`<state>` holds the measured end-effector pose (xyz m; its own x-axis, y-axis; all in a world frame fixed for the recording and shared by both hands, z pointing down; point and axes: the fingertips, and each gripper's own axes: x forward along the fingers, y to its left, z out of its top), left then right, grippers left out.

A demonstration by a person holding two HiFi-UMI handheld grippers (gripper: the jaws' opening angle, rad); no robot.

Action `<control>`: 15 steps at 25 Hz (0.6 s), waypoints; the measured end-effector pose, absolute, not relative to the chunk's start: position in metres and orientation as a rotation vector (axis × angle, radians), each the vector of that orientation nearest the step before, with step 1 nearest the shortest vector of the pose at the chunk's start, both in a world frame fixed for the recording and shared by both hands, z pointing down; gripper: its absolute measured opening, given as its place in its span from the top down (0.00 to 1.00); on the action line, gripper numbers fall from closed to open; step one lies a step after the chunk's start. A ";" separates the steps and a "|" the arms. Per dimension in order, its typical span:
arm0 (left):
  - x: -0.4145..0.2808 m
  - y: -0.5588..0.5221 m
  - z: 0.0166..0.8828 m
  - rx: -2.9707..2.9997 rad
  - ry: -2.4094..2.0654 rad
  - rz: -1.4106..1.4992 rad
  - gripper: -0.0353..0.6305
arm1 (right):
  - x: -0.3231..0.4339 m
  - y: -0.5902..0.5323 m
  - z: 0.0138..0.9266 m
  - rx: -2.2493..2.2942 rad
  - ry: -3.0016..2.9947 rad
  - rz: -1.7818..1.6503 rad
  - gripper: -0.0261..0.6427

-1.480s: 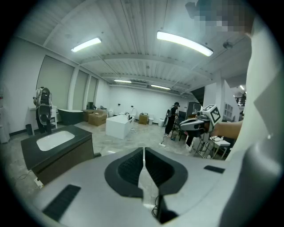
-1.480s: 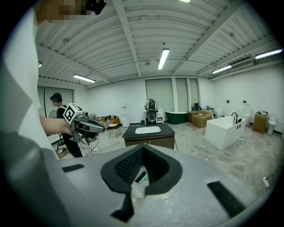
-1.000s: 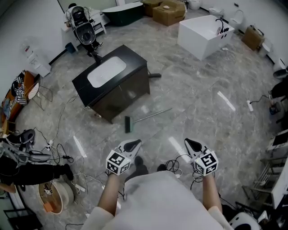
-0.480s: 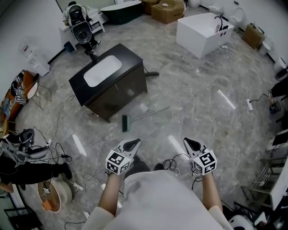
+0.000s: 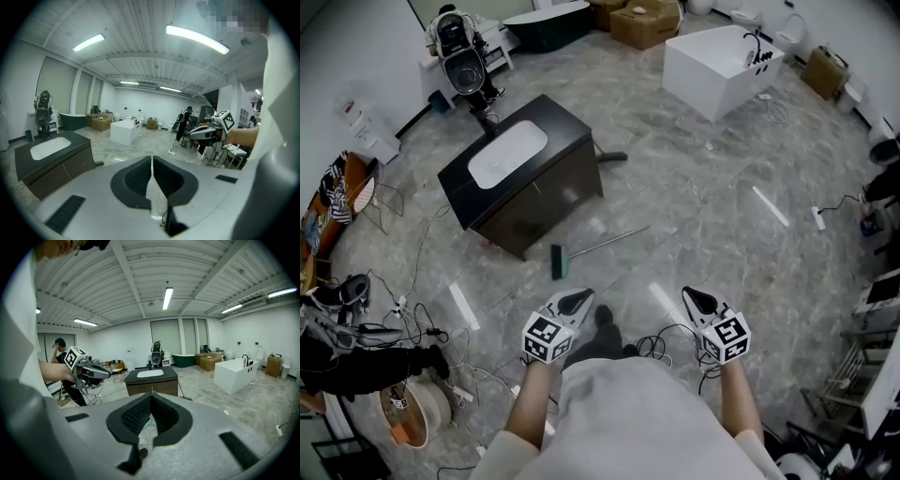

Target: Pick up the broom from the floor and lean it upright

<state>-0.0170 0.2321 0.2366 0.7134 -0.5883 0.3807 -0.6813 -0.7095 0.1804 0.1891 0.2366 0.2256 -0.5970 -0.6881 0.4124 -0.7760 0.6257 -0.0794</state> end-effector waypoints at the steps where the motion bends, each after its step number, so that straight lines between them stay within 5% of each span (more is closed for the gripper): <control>1: -0.016 0.227 0.237 2.612 -0.993 0.429 0.92 | 0.189 0.232 0.227 1.175 -2.506 0.365 0.96; 15: -0.036 0.127 0.261 2.594 -0.912 0.447 0.92 | 0.170 0.136 0.251 1.211 -2.446 0.465 0.96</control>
<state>-0.0363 0.1265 0.2606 0.7425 -0.5346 0.4036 -0.6464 -0.7297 0.2228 0.1698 0.1356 0.2512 -0.5618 -0.6848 0.4642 -0.8074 0.5761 -0.1273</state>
